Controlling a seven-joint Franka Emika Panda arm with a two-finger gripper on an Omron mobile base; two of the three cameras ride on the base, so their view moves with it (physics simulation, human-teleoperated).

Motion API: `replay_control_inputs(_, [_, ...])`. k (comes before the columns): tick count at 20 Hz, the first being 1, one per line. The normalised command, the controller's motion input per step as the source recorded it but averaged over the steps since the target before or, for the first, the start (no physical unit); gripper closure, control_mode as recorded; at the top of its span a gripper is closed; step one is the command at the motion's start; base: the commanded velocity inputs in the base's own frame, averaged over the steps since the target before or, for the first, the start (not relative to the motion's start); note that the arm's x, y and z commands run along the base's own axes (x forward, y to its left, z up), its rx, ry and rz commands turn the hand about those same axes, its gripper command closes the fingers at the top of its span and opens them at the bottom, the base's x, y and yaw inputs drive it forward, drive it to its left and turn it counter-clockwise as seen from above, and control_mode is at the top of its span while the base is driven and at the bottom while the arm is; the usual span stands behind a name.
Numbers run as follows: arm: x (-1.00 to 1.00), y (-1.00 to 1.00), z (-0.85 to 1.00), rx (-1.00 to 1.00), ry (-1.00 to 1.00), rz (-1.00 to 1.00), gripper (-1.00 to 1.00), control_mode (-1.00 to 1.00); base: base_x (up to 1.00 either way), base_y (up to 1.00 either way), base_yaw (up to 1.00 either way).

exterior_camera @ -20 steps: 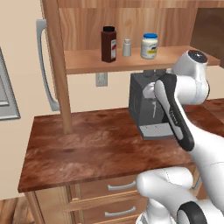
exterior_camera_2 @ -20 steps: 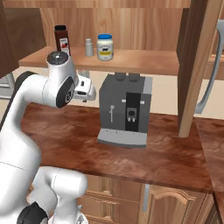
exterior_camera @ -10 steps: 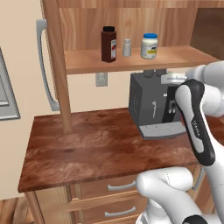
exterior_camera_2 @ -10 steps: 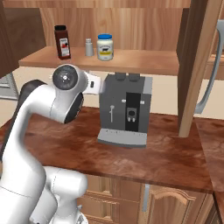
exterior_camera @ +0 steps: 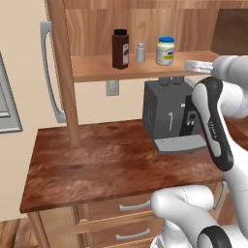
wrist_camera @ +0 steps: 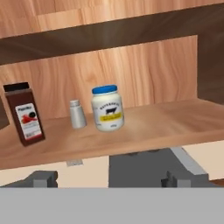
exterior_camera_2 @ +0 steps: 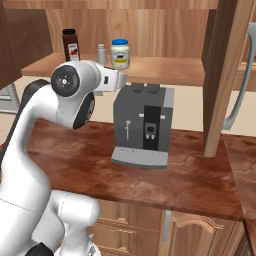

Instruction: Collect the paprika, mayonnaise, and shaker from the cabinet and place them next to the stove.

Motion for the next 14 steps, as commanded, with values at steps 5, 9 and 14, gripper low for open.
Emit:
replay_control_inputs(5, [0.01,-0.01,0.22,-0.01,-0.02,-0.11,-1.0,-1.0,0.0,0.0,0.0])
replay_control_inputs(9, [-0.01,-0.01,0.0,0.0,-0.01,0.0,-1.0,-1.0,0.0,0.0,0.0])
replay_control_inputs(14, [0.02,0.0,0.01,0.0,0.0,0.0,-1.0,-1.0,0.0,0.0,0.0])
